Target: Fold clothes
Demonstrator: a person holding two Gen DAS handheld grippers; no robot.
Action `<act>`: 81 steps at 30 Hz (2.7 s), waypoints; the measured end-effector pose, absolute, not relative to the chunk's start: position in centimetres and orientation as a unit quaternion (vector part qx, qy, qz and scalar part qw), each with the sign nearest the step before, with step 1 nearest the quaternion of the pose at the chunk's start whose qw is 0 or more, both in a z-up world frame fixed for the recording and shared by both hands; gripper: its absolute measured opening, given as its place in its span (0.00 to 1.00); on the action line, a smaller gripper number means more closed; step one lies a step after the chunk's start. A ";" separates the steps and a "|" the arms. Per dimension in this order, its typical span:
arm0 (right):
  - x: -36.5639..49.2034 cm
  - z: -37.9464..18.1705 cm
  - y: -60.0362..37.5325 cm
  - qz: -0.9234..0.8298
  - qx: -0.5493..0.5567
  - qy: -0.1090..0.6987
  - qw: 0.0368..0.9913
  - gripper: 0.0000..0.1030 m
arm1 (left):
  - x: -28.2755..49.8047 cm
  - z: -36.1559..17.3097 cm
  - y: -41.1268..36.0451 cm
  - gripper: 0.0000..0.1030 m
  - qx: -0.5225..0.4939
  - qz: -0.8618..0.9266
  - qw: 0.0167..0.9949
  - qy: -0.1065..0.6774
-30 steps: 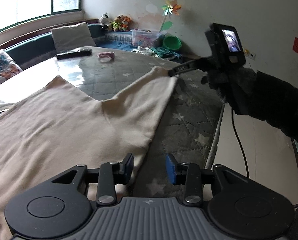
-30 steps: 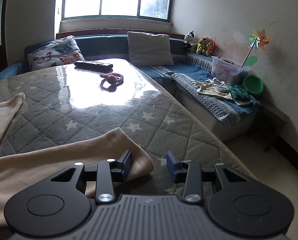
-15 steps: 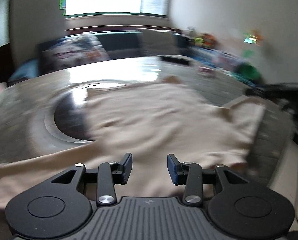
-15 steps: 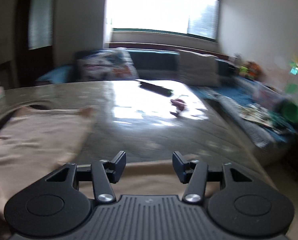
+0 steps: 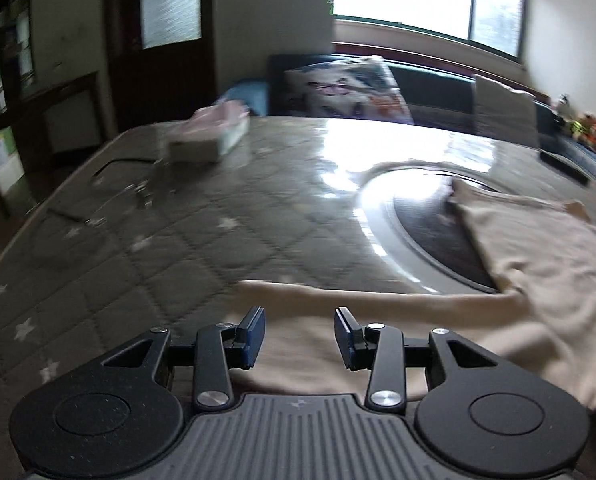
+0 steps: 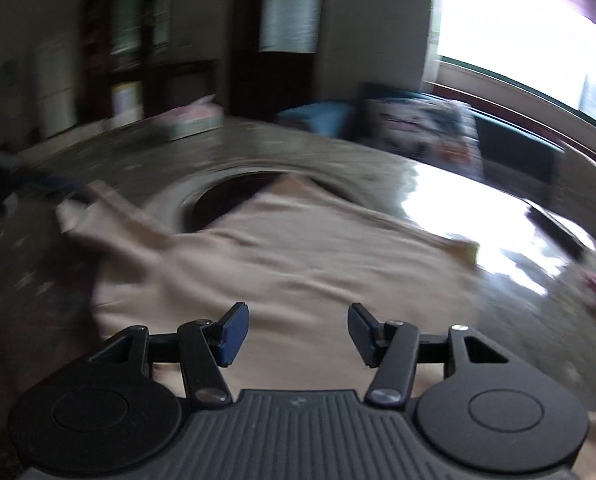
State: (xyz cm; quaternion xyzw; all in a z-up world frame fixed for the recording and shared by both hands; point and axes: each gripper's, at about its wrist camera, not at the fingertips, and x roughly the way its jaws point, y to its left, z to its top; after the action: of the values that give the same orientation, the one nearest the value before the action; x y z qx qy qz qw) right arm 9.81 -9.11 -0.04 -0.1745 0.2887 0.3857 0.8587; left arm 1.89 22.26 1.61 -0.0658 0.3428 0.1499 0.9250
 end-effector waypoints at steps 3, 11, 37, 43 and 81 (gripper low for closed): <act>7.7 -0.4 -6.2 0.432 -0.205 0.284 0.831 0.52 | 2.0 1.2 23.6 0.40 -0.067 0.157 0.922 0.348; 5.1 -1.8 -1.9 0.487 -0.266 0.273 0.786 0.42 | 2.5 0.5 24.5 0.31 -0.058 0.127 0.926 0.350; 3.0 -2.2 -0.6 0.523 -0.302 0.246 0.758 0.20 | 7.2 2.1 25.5 0.13 -0.007 0.120 0.931 0.344; 3.3 -2.9 0.8 0.531 -0.307 0.241 0.753 0.20 | 6.2 0.7 26.0 0.38 -0.018 0.116 0.923 0.367; 4.2 -2.0 -4.1 0.512 -0.248 0.298 0.767 0.28 | 7.2 4.2 18.4 0.27 0.019 0.061 0.945 0.320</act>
State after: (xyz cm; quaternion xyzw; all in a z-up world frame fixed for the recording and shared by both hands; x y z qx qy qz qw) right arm 4.23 -4.12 -2.03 -0.2479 0.2975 0.5120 0.7667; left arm 7.16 18.41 4.18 0.0193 0.3203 0.0614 0.9451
